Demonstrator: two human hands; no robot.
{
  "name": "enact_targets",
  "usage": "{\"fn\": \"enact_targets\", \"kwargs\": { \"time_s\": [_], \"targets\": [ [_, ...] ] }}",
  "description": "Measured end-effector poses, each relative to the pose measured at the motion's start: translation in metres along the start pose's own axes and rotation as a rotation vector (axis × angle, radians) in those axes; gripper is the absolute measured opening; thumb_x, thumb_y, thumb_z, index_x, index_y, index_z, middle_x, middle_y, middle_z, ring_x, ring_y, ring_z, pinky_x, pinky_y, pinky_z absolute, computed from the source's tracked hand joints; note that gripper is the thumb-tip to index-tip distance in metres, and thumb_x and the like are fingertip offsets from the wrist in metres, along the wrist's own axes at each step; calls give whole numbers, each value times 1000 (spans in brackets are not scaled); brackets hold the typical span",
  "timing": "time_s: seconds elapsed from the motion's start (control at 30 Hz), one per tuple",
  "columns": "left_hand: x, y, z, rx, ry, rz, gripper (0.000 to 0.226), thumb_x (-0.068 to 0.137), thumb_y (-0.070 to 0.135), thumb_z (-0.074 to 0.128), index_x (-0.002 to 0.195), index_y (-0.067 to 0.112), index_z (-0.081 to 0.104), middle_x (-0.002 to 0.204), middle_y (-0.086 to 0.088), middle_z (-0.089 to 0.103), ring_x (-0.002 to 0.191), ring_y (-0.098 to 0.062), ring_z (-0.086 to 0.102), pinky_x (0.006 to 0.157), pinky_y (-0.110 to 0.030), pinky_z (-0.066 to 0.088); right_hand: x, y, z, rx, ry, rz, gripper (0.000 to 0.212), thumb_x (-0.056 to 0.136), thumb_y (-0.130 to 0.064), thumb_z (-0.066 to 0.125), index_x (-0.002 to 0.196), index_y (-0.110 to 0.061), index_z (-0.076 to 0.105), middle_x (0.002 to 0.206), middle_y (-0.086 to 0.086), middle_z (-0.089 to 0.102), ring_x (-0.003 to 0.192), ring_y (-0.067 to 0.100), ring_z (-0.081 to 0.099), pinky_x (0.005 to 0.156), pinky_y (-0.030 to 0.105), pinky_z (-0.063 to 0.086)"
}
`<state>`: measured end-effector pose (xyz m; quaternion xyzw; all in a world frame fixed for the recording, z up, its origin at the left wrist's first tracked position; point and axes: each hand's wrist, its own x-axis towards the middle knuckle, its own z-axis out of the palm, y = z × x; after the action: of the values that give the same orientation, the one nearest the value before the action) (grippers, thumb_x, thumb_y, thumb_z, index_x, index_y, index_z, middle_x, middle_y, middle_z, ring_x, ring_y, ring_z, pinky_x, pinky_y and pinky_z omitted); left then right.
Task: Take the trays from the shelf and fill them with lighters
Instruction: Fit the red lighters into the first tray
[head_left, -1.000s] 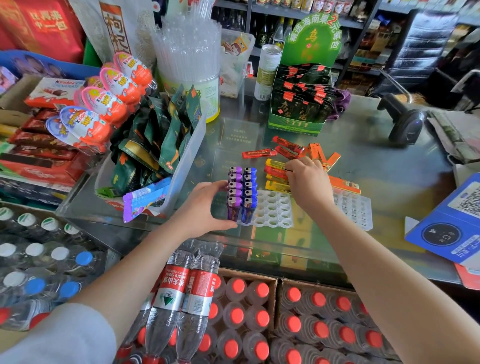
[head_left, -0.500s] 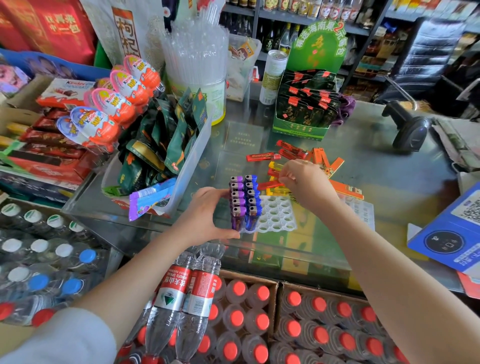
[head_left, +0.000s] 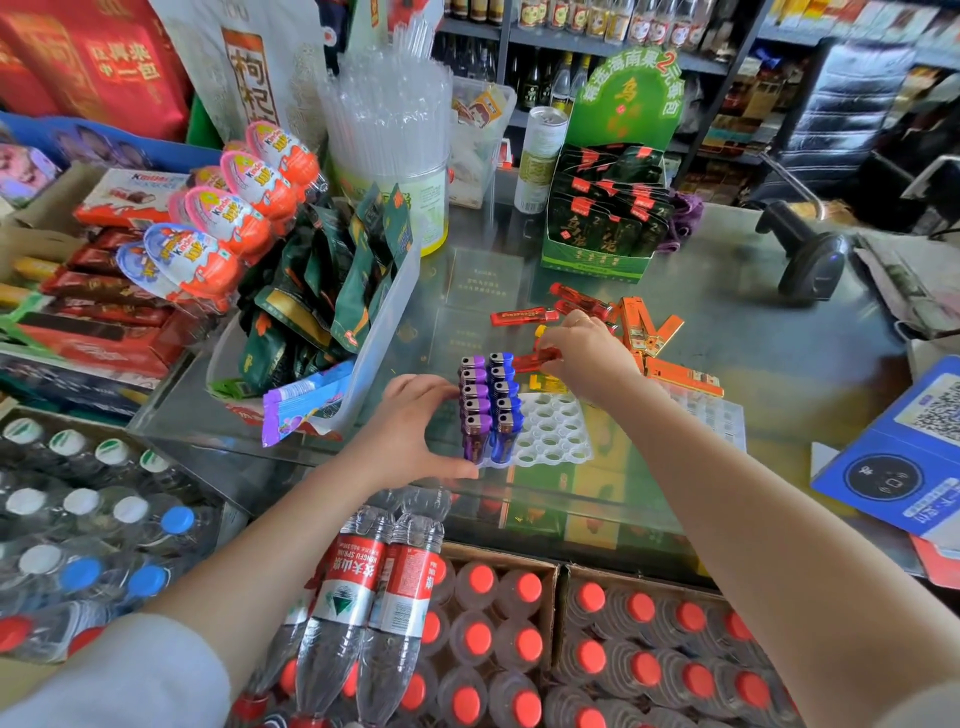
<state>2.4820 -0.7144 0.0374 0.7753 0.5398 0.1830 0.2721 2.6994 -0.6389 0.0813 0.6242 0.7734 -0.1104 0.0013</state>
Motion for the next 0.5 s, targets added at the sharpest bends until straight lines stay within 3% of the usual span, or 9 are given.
{"fn": "enact_targets", "kwargs": {
  "time_s": [0.1,0.23,0.37,0.43,0.5],
  "targets": [
    [0,-1,0,-16,8,6,99,45,74,54,127,20,47,123,9,41,116,-3,19,98,-24,19,0,-1,-2,56,39,-36,16,87,-19,58,103,-16,59,111,8,57,108,29,49,88,42,44],
    [1,-3,4,-5,36,25,100,45,74,53,126,16,48,118,4,43,112,-4,20,95,-23,20,-22,-3,-8,528,147,42,10,83,-18,65,90,-16,58,81,-2,61,74,16,56,61,24,44],
    [0,-1,4,-8,44,11,99,43,74,54,124,17,48,111,9,38,111,-5,21,95,-23,21,-51,1,-5,878,202,108,7,82,-19,67,86,-20,61,70,-3,61,59,13,54,58,27,48],
    [0,1,2,-5,37,6,100,42,74,53,124,17,48,111,10,37,113,-7,23,96,-24,22,-59,0,-4,1013,210,110,9,82,-10,65,87,-17,61,68,0,62,54,10,58,56,23,52],
    [0,3,0,-10,13,-9,100,41,73,54,124,18,47,112,11,37,114,-7,21,97,-25,22,-63,-3,-5,1126,196,84,12,82,-1,63,90,-10,62,71,3,64,58,9,62,64,22,56]
  ]
}}
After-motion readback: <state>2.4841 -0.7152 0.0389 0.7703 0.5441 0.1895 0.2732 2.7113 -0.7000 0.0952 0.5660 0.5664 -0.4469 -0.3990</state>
